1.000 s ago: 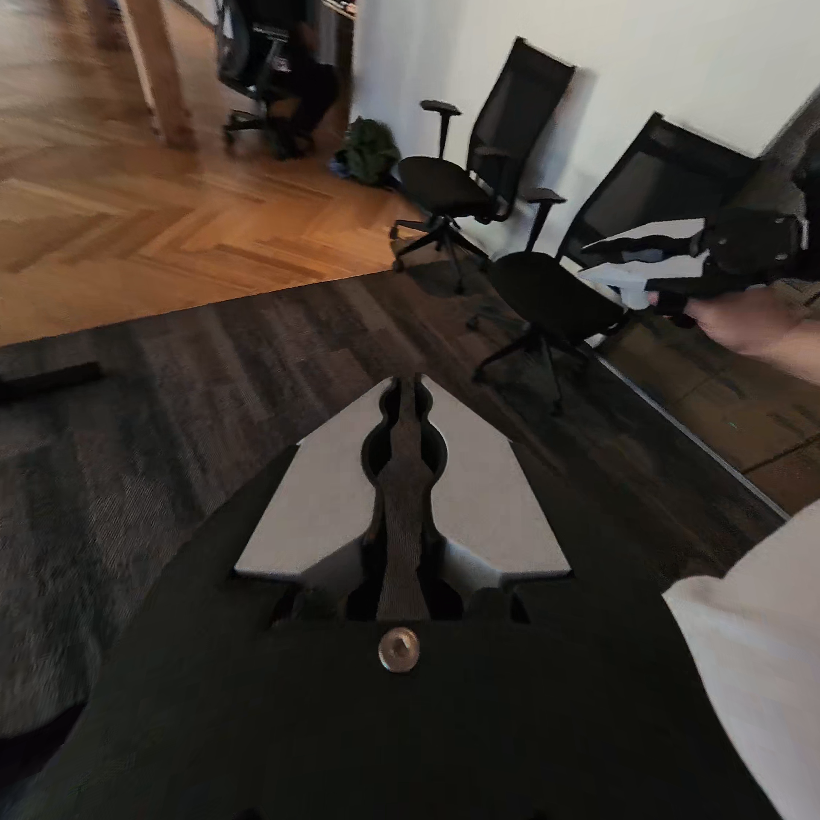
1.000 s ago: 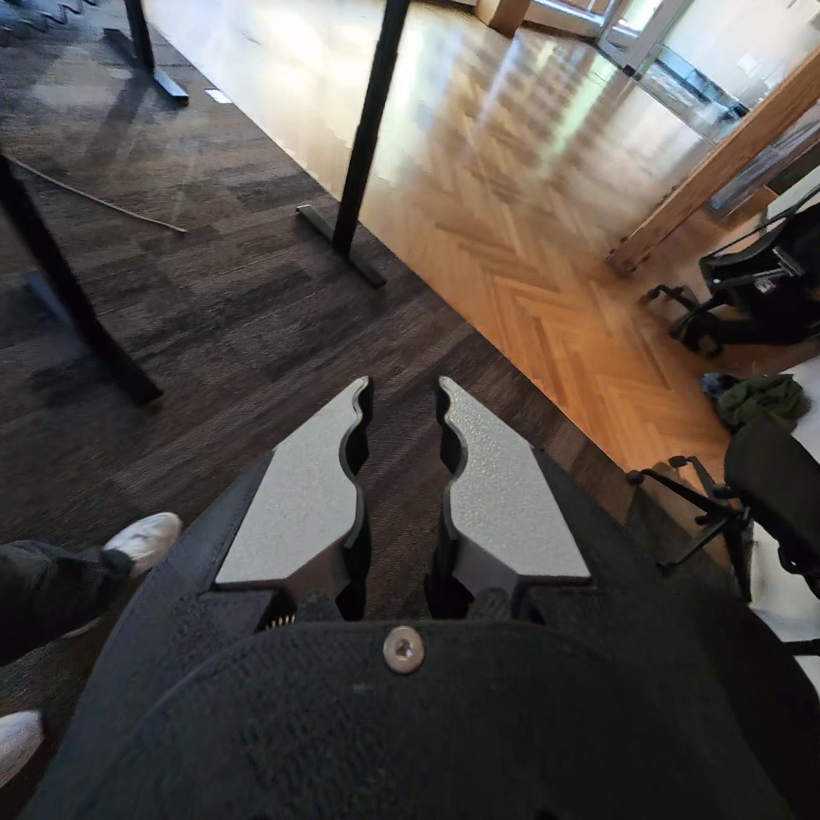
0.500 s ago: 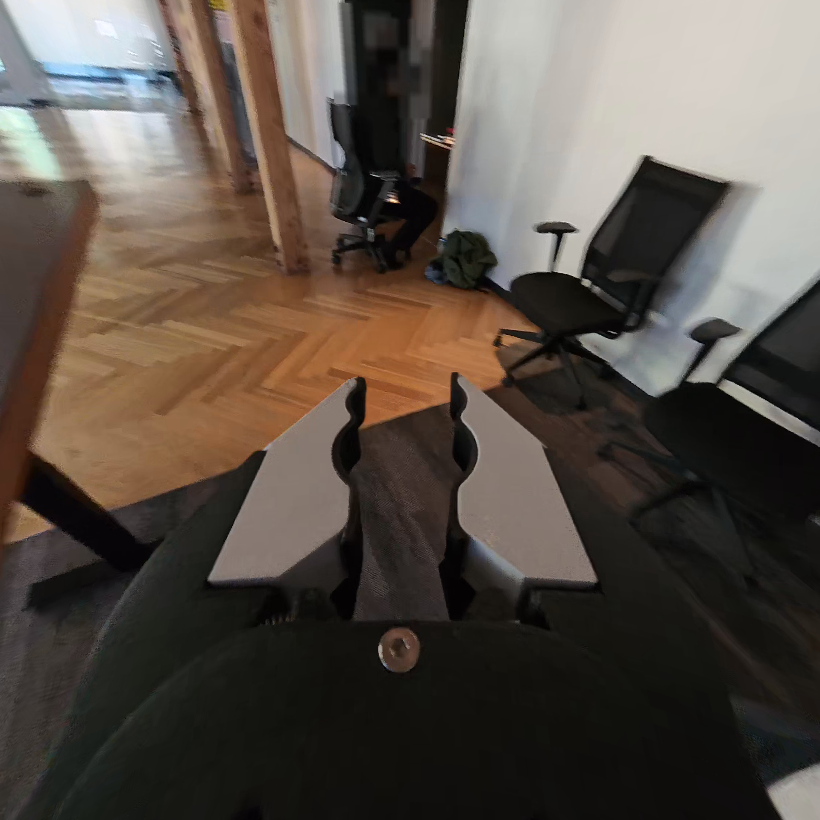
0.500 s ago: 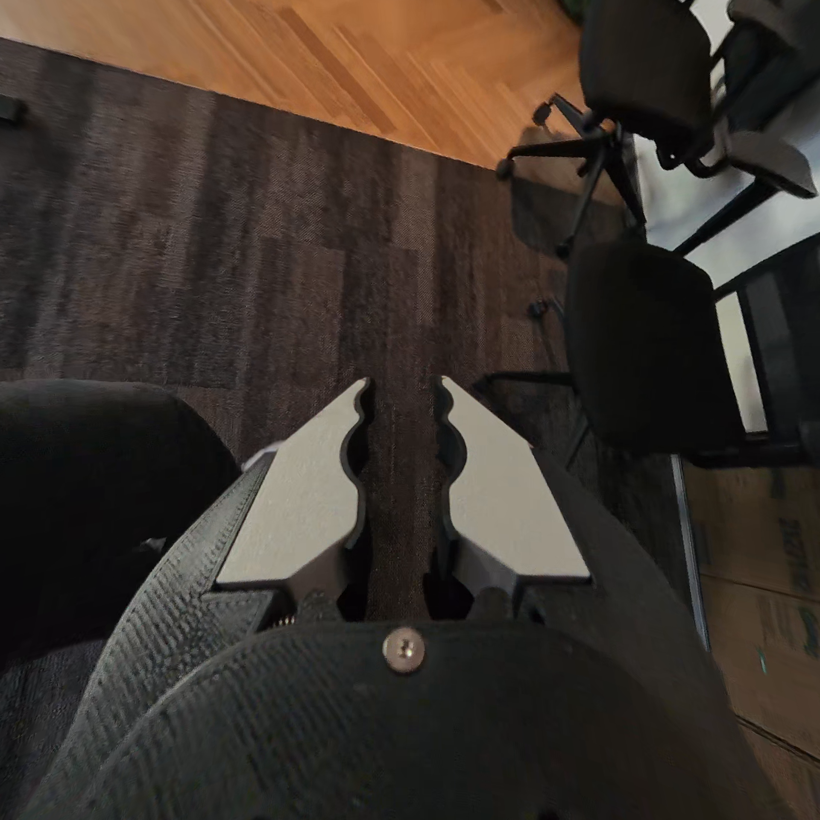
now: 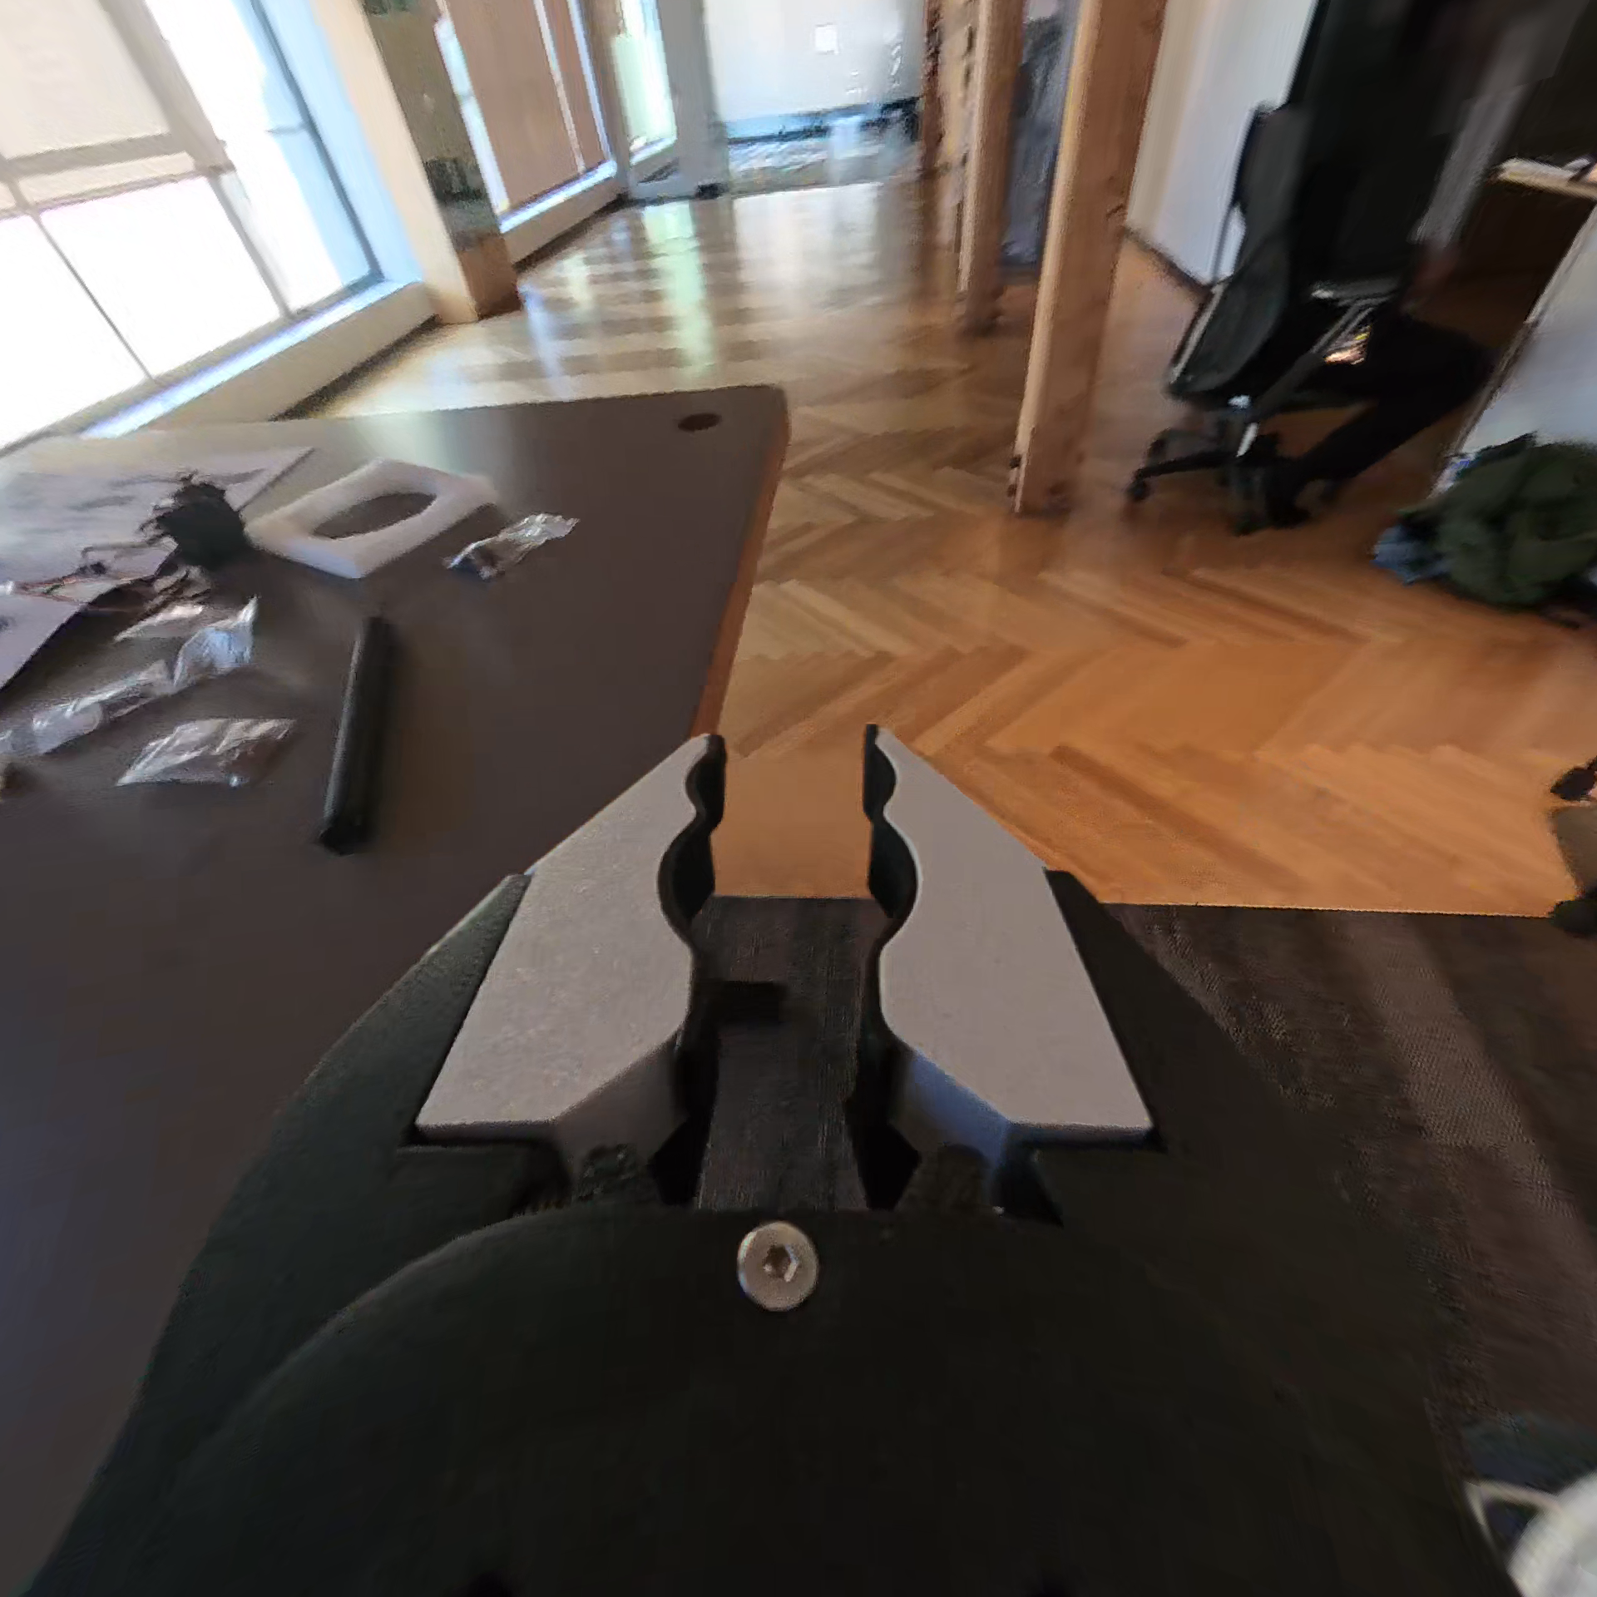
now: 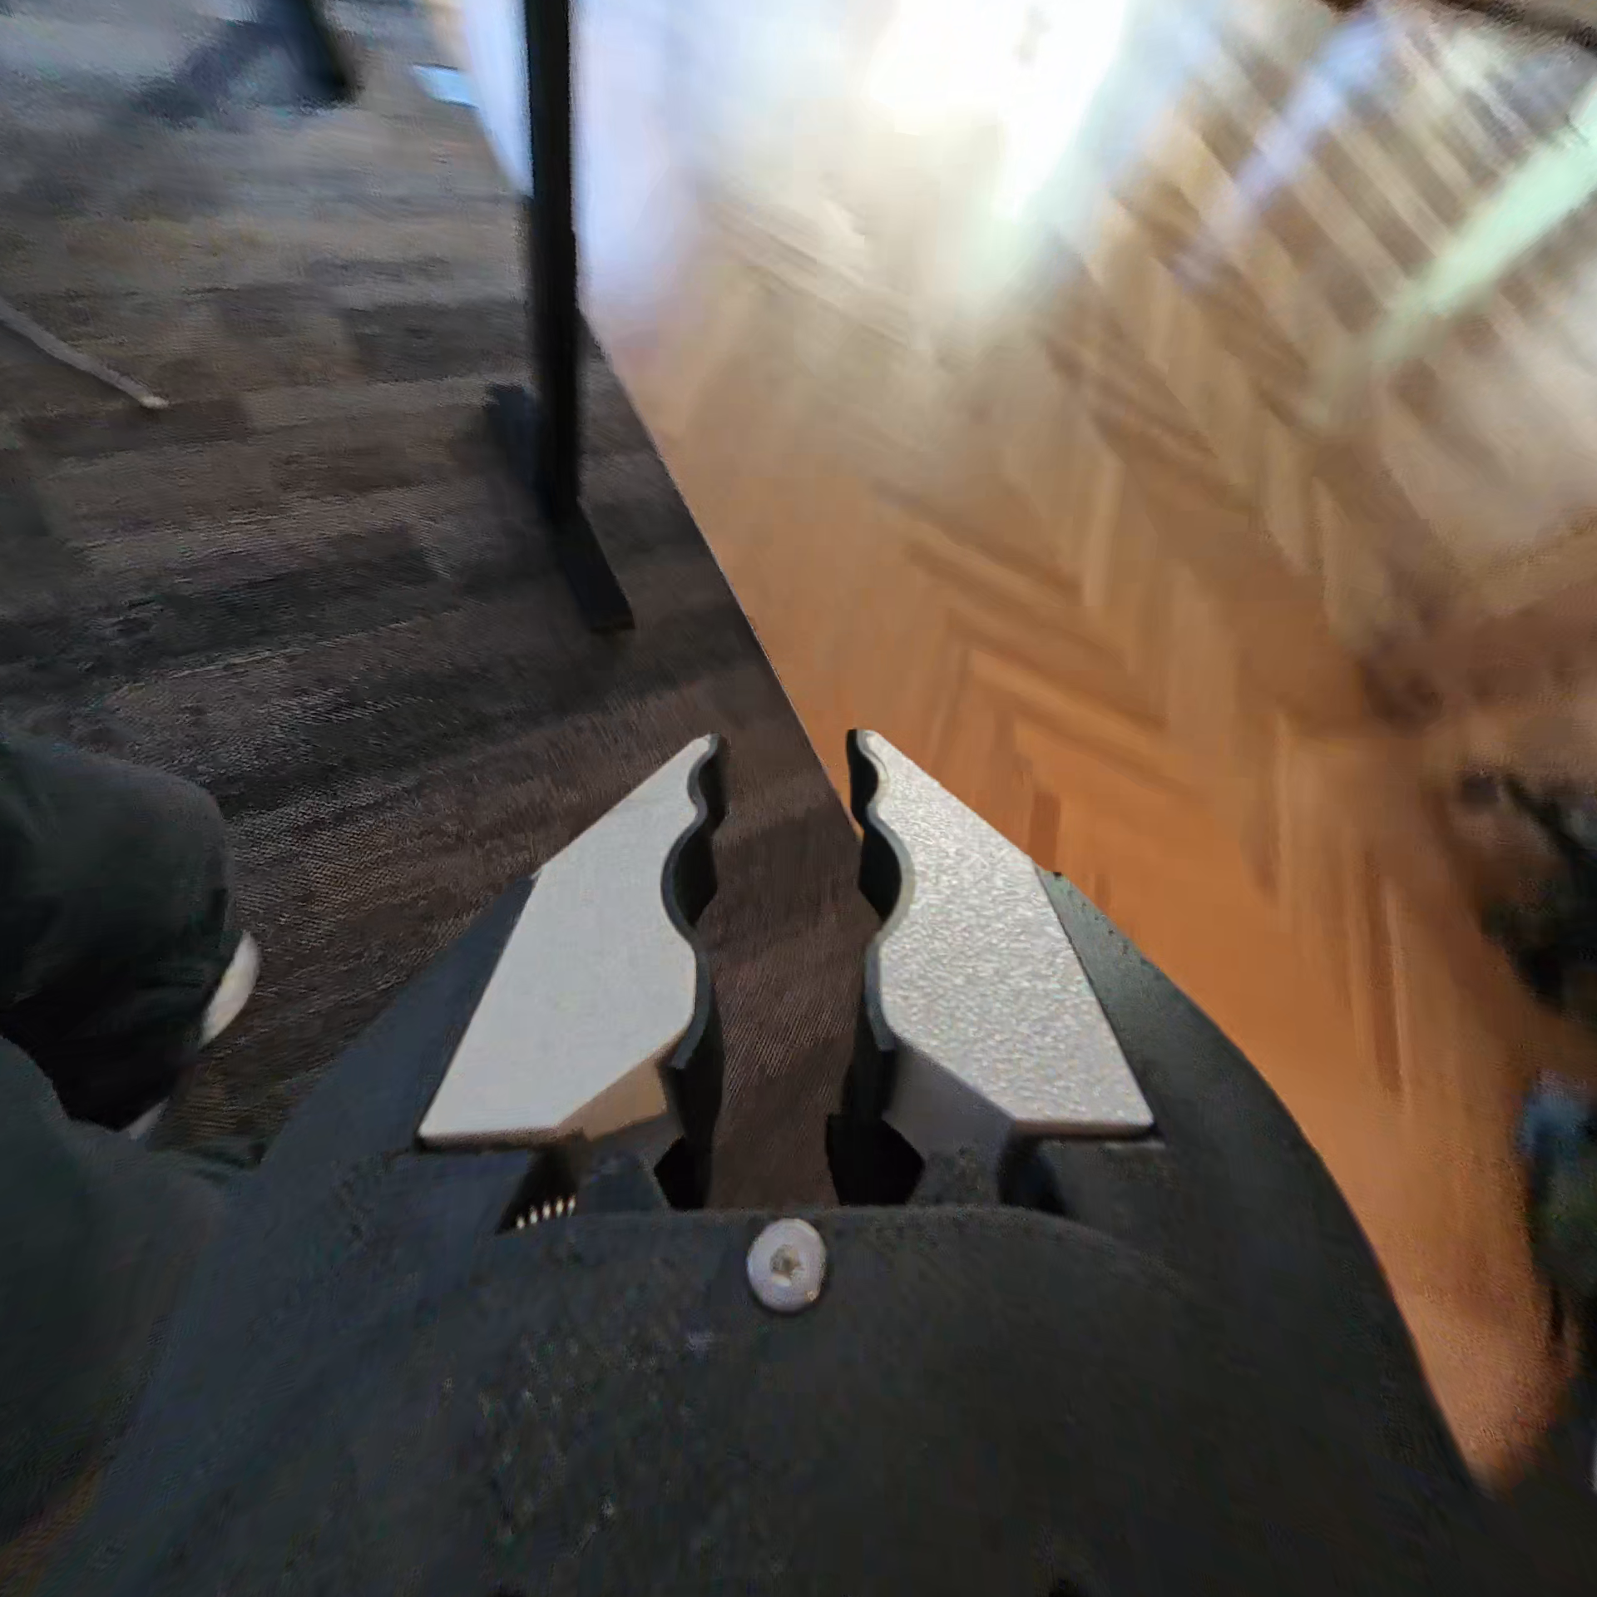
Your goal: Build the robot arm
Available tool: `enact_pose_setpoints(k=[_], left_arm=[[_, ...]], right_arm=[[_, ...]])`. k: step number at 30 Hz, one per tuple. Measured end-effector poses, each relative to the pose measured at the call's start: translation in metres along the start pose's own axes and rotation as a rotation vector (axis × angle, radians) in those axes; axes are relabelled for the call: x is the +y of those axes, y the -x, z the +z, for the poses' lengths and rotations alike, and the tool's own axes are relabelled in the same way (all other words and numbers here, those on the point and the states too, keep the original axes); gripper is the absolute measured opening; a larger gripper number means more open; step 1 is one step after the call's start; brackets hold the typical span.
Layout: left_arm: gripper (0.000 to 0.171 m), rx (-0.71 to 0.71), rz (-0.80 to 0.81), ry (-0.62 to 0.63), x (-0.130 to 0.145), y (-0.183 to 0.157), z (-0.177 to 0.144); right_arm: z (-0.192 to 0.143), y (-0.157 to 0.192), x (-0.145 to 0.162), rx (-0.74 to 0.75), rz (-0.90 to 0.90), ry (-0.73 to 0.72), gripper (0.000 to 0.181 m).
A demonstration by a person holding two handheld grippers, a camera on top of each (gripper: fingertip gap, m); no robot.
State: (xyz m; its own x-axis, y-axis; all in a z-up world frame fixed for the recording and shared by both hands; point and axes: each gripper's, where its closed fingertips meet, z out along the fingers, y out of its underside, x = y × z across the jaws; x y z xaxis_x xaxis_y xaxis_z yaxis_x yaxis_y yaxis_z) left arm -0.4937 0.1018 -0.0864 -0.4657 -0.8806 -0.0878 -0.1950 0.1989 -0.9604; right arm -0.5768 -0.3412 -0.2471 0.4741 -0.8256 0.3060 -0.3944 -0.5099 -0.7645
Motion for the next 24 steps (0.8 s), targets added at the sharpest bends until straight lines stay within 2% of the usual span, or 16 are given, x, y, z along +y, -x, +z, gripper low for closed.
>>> enact_pose_setpoints(k=[3, 6, 9, 10, 11, 14, 18, 20, 22, 23, 24], left_arm=[[0.018, -0.028, -0.083, 0.010, 0.004, 0.019, 0.007], [0.000, -0.047, -0.088, -0.012, 0.002, 0.048, 0.021], [0.000, -0.116, -0.081, 0.026, 0.002, 0.092, 0.045], [0.000, -0.152, -0.089, 0.050, 0.000, 0.107, 0.051], [0.001, -0.192, -0.102, 0.050, -0.005, 0.120, 0.057], [0.029, -0.259, -0.171, 0.043, -0.016, 0.144, 0.073], [0.044, -0.376, -0.229, 0.059, -0.003, 0.170, 0.095], [0.061, -0.455, -0.310, 0.053, 0.000, 0.180, 0.108], [0.062, -0.537, -0.358, 0.053, 0.001, 0.183, 0.118], [0.056, -0.584, -0.361, 0.056, 0.001, 0.184, 0.121], [0.043, -0.626, -0.355, 0.060, 0.001, 0.184, 0.124]], right_arm=[[0.095, -0.001, -0.122, -0.181, -0.226, -0.149, 0.029], [0.168, 0.017, -0.227, -0.313, -0.357, -0.341, 0.029], [0.224, 0.040, -0.307, -0.404, -0.312, -0.478, 0.028], [0.235, 0.053, -0.331, -0.482, -0.271, -0.517, 0.027], [0.242, 0.068, -0.352, -0.579, -0.245, -0.546, 0.028], [0.264, 0.098, -0.395, -0.812, -0.327, -0.532, 0.031], [0.315, 0.095, -0.452, -0.948, -0.428, -0.562, 0.041], [0.337, 0.096, -0.480, -1.072, -0.423, -0.570, 0.049], [0.358, 0.101, -0.498, -1.177, -0.465, -0.561, 0.057], [0.367, 0.104, -0.504, -1.222, -0.503, -0.554, 0.059], [0.375, 0.106, -0.507, -1.261, -0.545, -0.553, 0.055]])
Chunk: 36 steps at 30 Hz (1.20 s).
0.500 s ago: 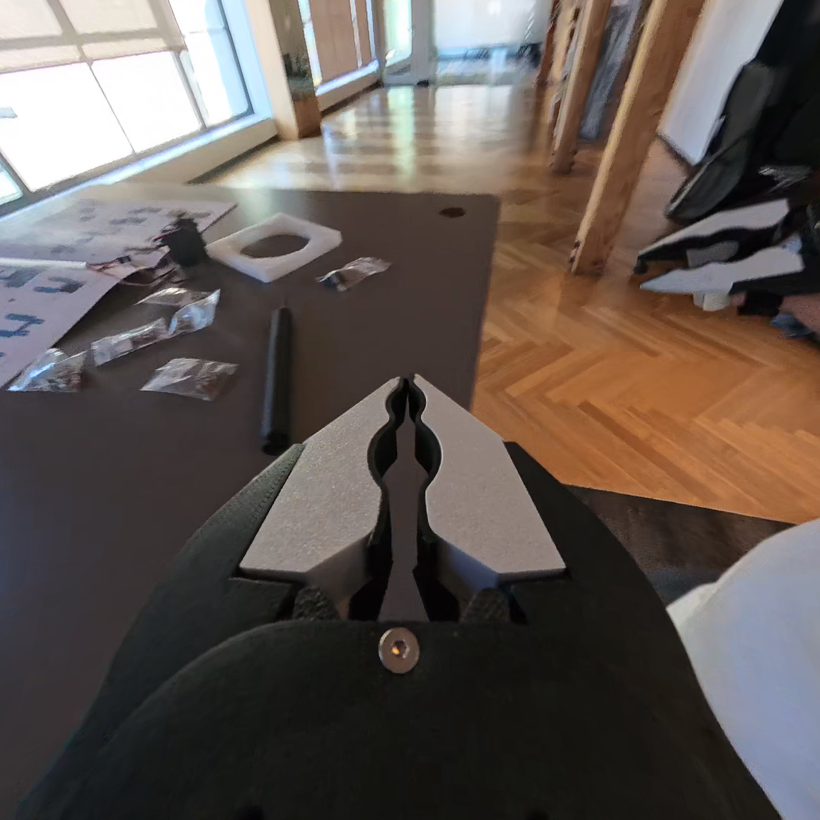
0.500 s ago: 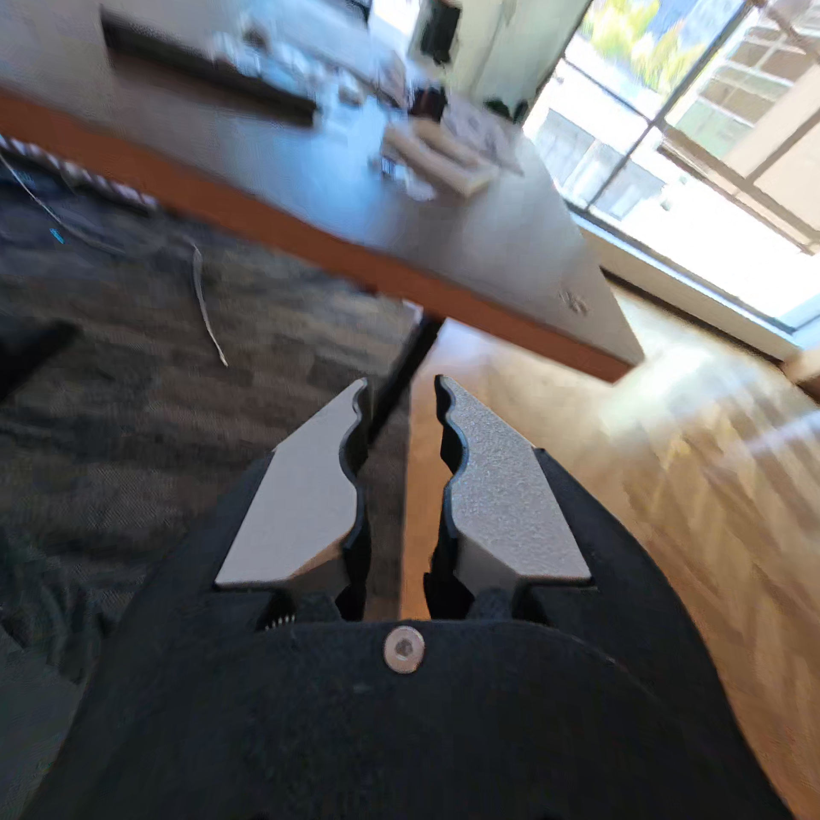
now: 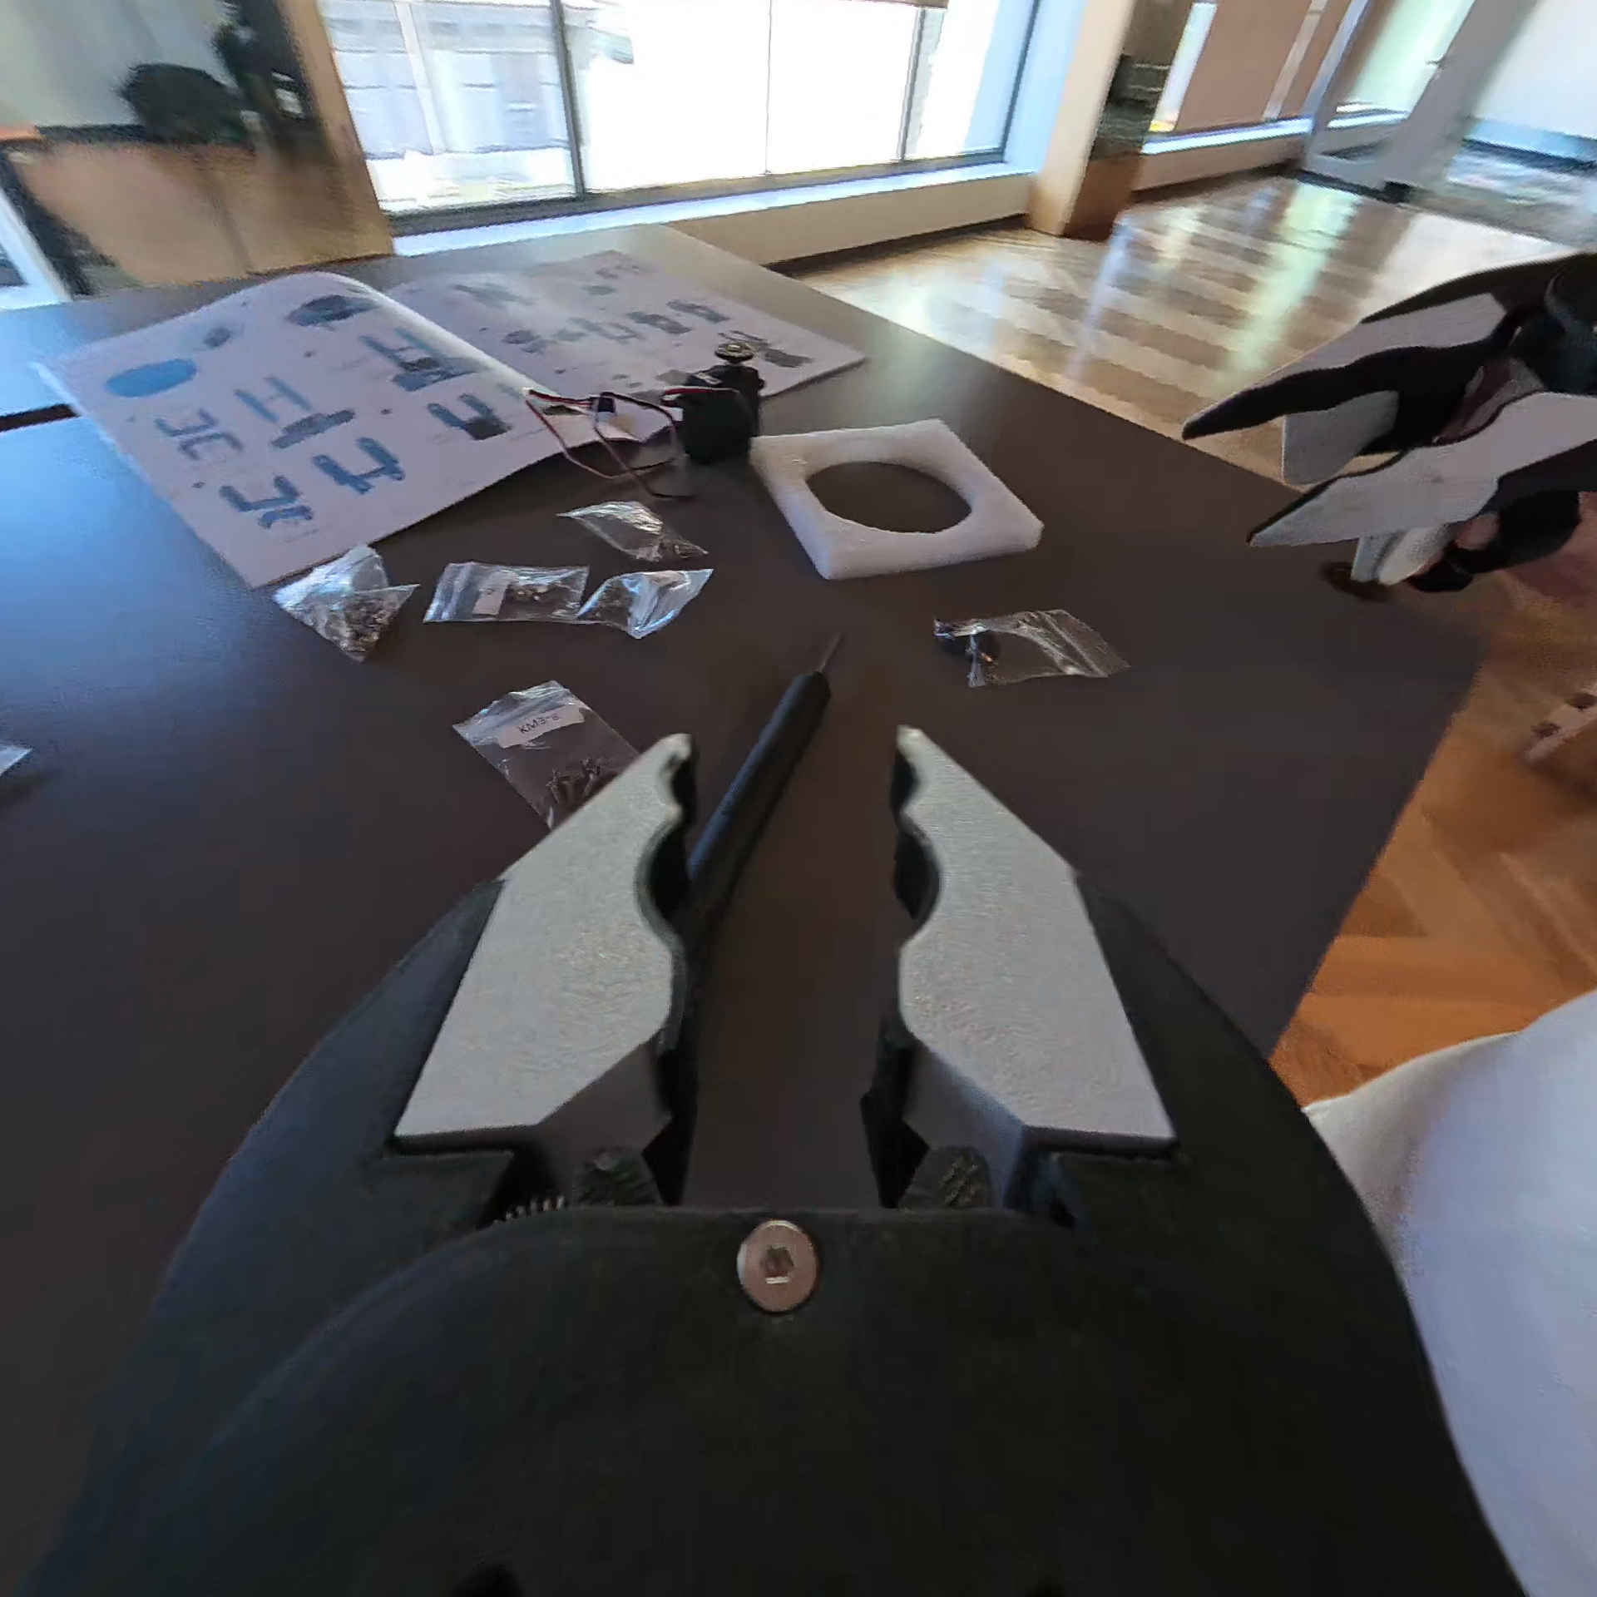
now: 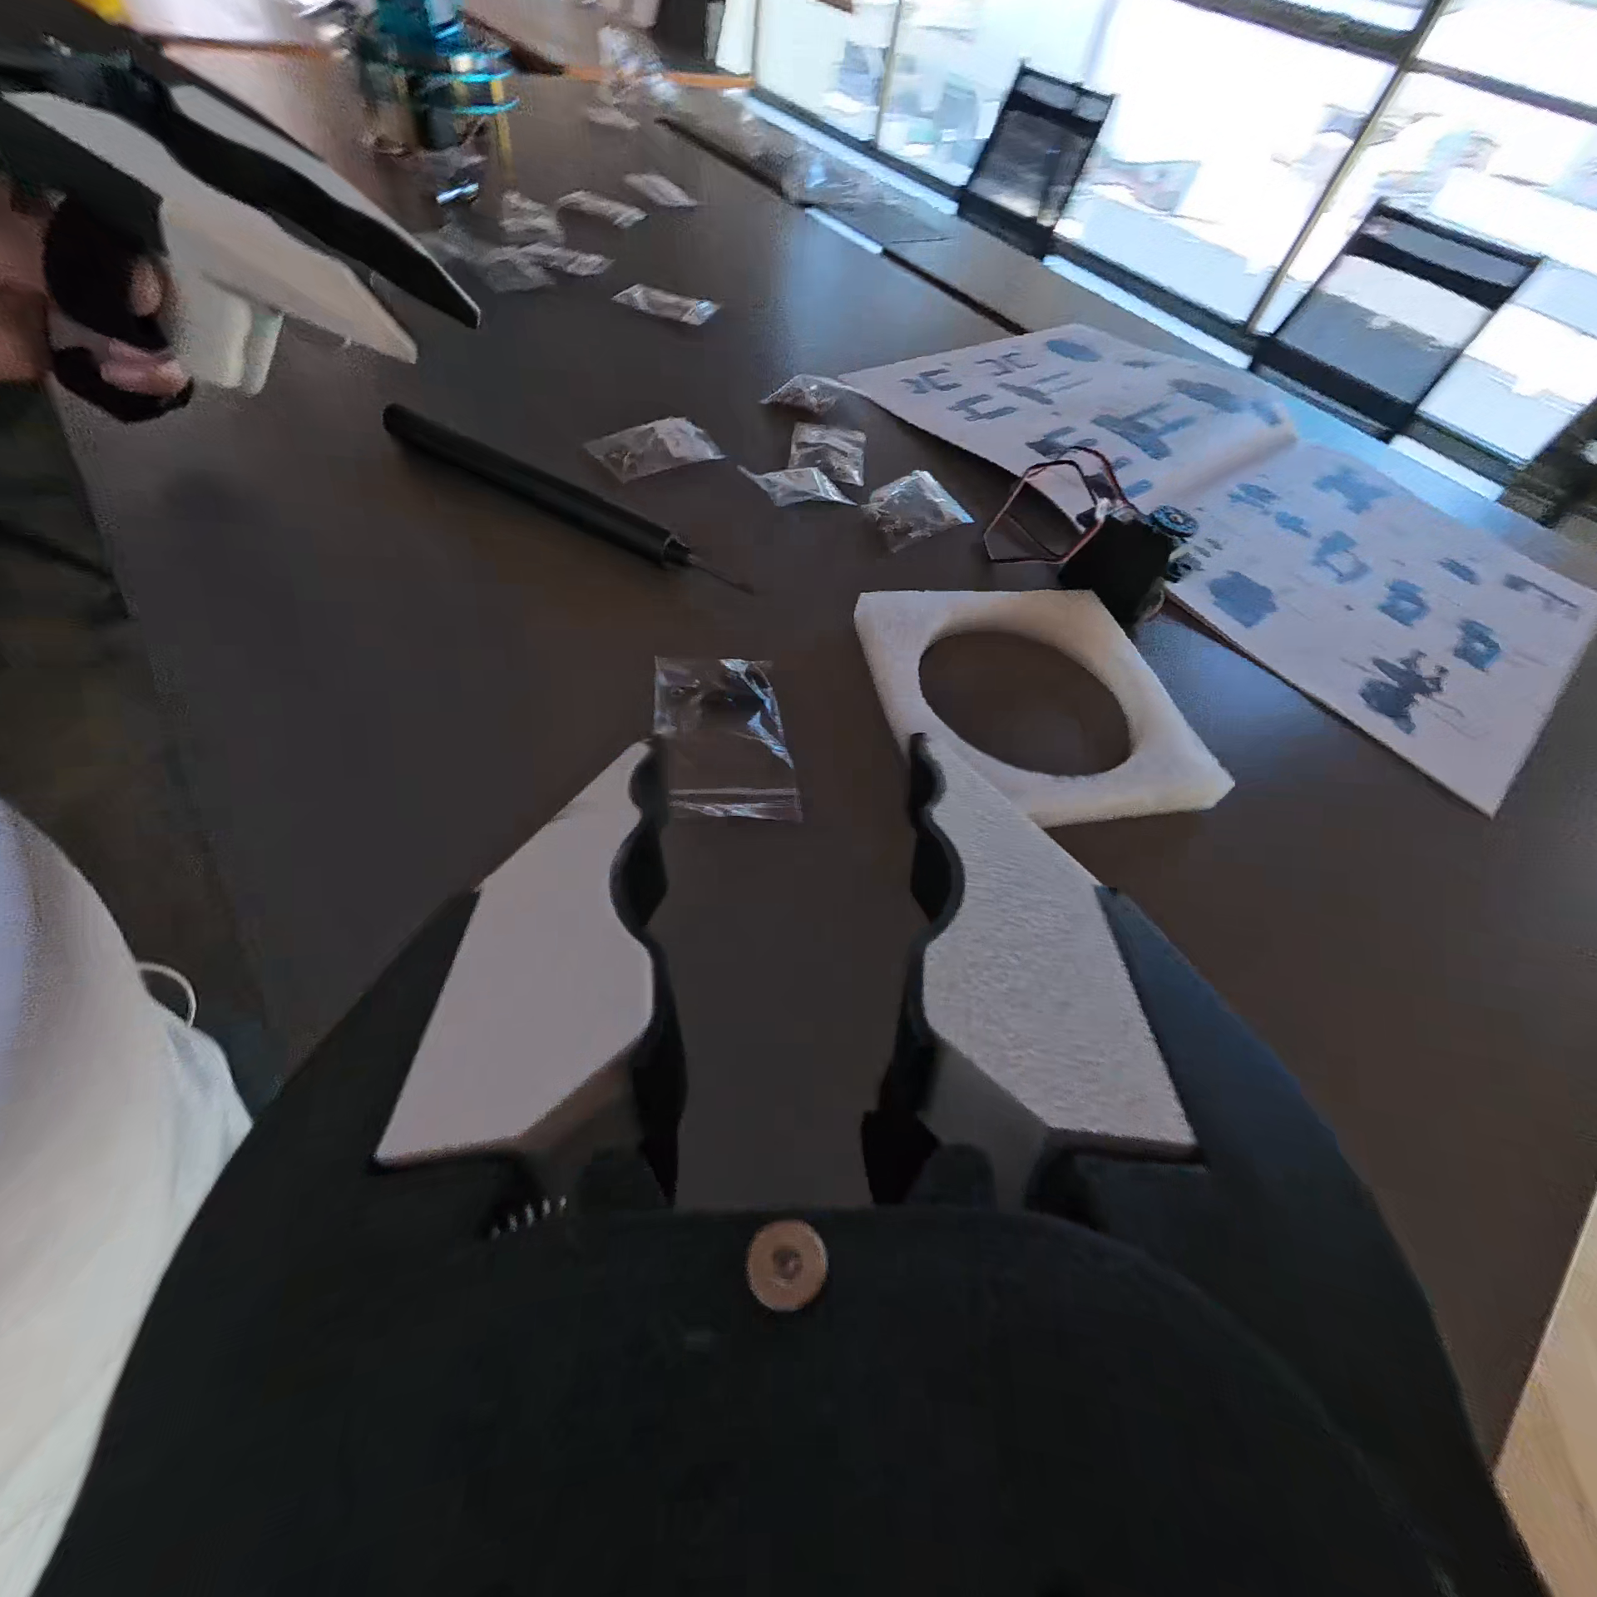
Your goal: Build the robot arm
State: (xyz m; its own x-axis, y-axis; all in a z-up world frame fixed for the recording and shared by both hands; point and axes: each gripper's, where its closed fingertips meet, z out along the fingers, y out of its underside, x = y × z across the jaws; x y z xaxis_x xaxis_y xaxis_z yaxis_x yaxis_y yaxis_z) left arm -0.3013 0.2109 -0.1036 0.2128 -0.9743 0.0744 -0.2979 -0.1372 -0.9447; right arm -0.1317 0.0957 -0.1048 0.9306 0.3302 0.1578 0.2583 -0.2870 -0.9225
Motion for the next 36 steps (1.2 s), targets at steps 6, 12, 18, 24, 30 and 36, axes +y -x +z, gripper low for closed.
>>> enact_pose_setpoints(k=[6, 12, 18, 24, 30, 36], left_arm=[[0.010, -0.176, -0.007, 0.041, -0.001, -0.014, 0.008], [0.000, -0.242, -0.094, 0.022, 0.000, -0.033, 0.008], [0.037, -0.340, -0.079, 0.074, 0.018, -0.030, 0.022], [0.043, -0.345, -0.098, 0.142, 0.026, -0.028, 0.047], [0.044, -0.229, -0.143, 0.196, 0.030, -0.049, 0.067], [0.041, -0.059, -0.129, 0.212, 0.020, -0.076, 0.098]], right_arm=[[0.020, -0.014, 0.000, -0.219, -0.042, -0.069, 0.027], [0.042, 0.002, 0.019, -0.434, -0.072, 0.040, 0.000], [0.050, 0.015, 0.038, -0.463, -0.211, 0.166, 0.053], [0.050, 0.018, 0.050, -0.515, -0.194, 0.248, 0.066], [0.053, 0.015, 0.053, -0.555, -0.130, 0.287, 0.055], [0.052, 0.013, 0.053, -0.580, -0.112, 0.287, 0.049]])
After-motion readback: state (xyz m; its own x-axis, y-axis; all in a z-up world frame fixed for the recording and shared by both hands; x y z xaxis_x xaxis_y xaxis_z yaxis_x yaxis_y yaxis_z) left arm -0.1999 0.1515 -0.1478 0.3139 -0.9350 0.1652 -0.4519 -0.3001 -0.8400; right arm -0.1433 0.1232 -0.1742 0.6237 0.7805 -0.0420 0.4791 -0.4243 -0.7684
